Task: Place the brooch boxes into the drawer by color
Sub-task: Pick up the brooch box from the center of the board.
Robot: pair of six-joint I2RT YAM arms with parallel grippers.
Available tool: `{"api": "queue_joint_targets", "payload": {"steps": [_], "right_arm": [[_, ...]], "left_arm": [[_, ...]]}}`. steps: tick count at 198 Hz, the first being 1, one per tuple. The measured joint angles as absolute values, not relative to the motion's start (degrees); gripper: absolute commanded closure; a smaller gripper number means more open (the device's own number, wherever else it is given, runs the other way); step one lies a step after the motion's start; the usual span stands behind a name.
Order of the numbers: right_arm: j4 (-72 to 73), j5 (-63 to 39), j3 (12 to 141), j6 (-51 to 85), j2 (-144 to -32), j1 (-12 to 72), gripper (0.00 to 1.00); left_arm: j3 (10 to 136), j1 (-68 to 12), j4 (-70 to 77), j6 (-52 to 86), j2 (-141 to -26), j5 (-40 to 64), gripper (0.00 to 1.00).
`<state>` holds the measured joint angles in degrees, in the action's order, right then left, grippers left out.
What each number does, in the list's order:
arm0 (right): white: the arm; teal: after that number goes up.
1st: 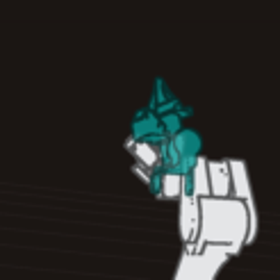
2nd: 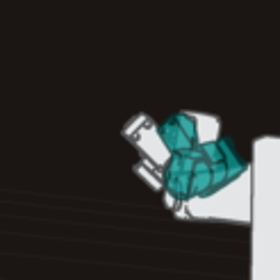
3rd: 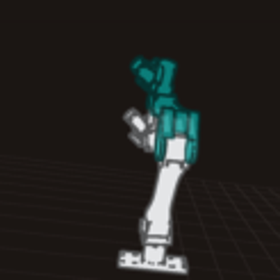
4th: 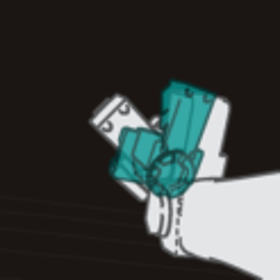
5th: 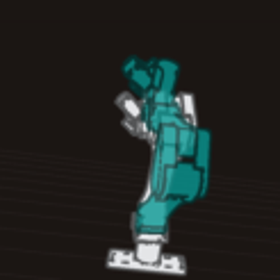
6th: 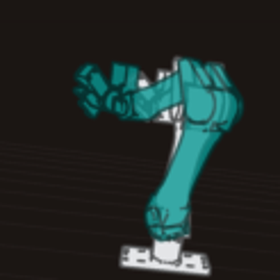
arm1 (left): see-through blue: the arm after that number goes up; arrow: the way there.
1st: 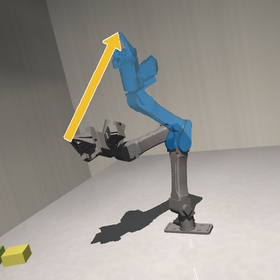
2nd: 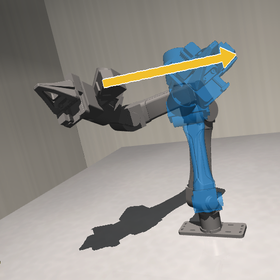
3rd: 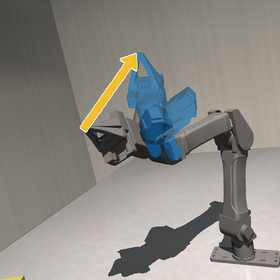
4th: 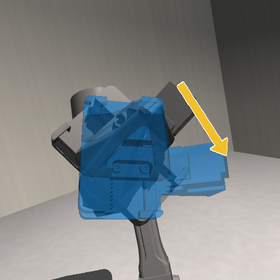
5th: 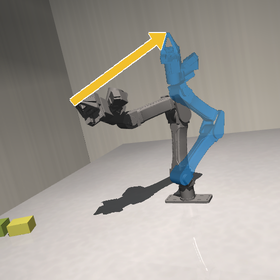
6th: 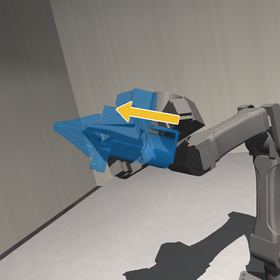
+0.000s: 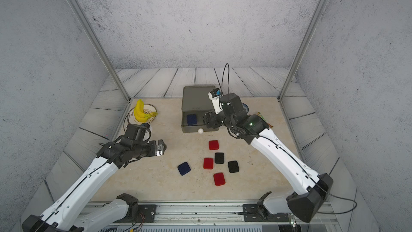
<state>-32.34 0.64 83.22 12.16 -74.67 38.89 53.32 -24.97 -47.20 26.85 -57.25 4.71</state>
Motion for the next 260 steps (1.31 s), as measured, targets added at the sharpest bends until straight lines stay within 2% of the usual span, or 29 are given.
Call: {"api": "queue_joint_targets", "payload": {"steps": [52, 108, 224, 260], "right_arm": [[-31.8, 1.9, 77.2, 13.5, -68.9, 38.4, 0.11], [-32.9, 3.2, 73.8, 14.8, -64.0, 38.0, 0.11], [-35.4, 4.4, 73.8, 13.4, -63.9, 37.3, 0.1], [-35.7, 4.6, 73.8, 13.2, -64.3, 37.0, 0.1]], "left_arm": [[48.4, -33.8, -47.1, 26.5, -63.3, 5.8, 0.0], [48.6, -40.6, -46.0, 26.5, -74.4, 5.1, 0.0], [57.4, -42.5, -39.4, 26.7, -92.0, 6.4, 0.02], [57.5, -43.2, -39.6, 26.7, -94.5, 7.2, 0.02]]}}
